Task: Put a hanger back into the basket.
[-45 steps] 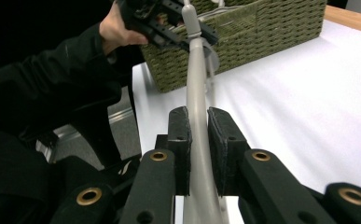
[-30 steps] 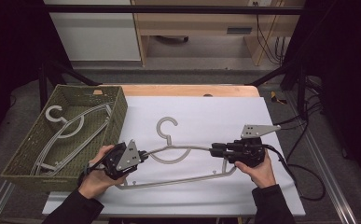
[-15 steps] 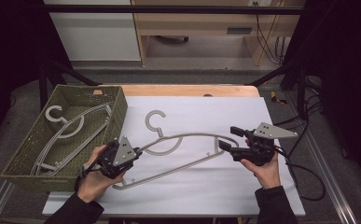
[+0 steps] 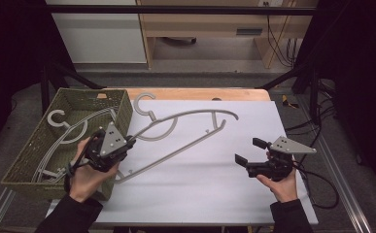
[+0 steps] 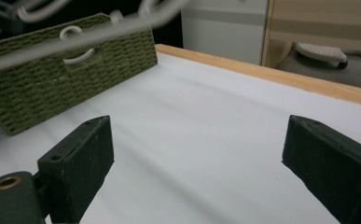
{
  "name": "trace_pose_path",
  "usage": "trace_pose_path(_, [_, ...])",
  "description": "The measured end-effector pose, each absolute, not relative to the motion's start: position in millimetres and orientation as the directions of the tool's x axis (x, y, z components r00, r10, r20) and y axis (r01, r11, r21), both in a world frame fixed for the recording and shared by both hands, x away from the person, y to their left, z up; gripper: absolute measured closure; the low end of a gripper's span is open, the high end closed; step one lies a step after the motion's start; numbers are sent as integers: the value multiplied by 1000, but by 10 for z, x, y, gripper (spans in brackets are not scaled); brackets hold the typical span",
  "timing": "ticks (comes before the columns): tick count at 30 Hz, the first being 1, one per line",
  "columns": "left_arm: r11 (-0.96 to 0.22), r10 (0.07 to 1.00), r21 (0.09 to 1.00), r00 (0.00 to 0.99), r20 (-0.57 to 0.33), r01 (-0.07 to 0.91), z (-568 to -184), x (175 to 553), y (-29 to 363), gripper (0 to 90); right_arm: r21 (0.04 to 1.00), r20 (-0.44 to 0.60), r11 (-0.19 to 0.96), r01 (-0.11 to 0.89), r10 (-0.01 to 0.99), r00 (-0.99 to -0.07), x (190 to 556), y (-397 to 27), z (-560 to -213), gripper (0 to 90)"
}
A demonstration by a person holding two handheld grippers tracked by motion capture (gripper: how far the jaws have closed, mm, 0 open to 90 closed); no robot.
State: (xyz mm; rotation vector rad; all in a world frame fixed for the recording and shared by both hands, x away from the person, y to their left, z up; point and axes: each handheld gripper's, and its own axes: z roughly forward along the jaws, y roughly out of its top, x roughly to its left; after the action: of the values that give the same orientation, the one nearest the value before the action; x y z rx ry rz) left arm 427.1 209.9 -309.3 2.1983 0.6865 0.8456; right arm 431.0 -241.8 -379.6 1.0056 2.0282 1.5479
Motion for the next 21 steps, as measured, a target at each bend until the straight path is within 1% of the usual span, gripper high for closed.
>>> trace_pose_path(10, [-560,755,787,549,358,256,-2911,4378,2548,814,933,110,137,334,773,-625,4330,-2422,-3907,64])
trace_pose_path(18, [-537,799,793,474,370,287,-2837,4467,2932,814,930,102,132,342,802,-588,4335,-2435,-3930,51])
trace_pose_path(21, [-522,818,796,446,364,306,-2839,4488,3061,814,928,93,145,342,800,-593,4334,-2430,-3939,50])
